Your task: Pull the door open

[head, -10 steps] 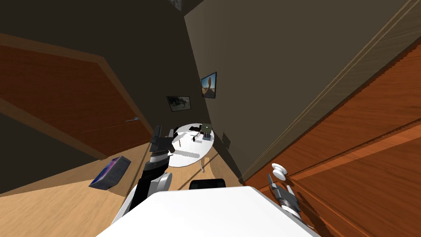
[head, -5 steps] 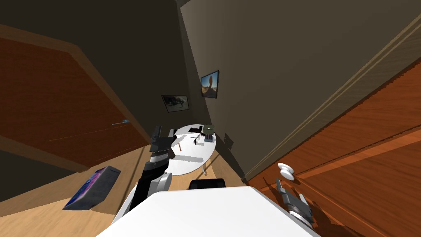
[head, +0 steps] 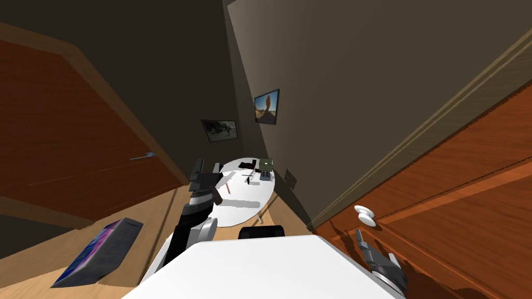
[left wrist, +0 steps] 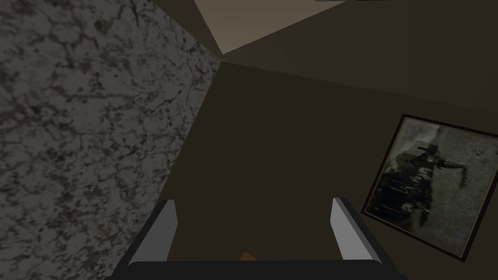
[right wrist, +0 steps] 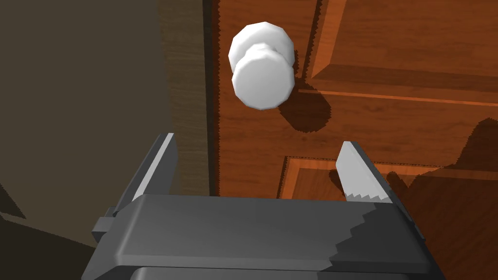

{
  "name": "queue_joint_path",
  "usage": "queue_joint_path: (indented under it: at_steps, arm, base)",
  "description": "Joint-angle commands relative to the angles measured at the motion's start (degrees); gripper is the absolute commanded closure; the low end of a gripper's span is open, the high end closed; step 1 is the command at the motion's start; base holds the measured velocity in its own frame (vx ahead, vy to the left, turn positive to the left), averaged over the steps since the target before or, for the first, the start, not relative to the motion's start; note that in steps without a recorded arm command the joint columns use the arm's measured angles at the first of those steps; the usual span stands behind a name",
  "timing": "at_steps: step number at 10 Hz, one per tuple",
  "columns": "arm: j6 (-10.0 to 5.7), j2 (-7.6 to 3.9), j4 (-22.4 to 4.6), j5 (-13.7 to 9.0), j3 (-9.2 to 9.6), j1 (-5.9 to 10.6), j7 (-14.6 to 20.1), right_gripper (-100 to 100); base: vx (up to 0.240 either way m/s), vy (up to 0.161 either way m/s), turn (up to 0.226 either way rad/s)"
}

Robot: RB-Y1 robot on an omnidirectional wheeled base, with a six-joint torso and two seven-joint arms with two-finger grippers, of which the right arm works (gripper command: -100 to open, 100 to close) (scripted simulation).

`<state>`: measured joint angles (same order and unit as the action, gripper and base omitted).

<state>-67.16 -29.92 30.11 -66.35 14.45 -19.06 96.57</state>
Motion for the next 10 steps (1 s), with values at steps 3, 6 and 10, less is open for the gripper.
queue_joint_path:
  at_steps: [3,6,10]
  arm:
    - [1.19,-0.39,0.14,-0.17,-0.77,0.68,-0.61,-100]
    - [2.21,-0.67,-0.08,-0.27,-1.43,1.51,-1.05,-100]
    - [2.09,-0.69,0.25,-0.30,-1.36,1.25,-1.09,100]
  base:
    - [0.106,-0.170,0.031]
    - [0.083,-0.139,0.097]
    - [-0.003,-0.005,-0.006]
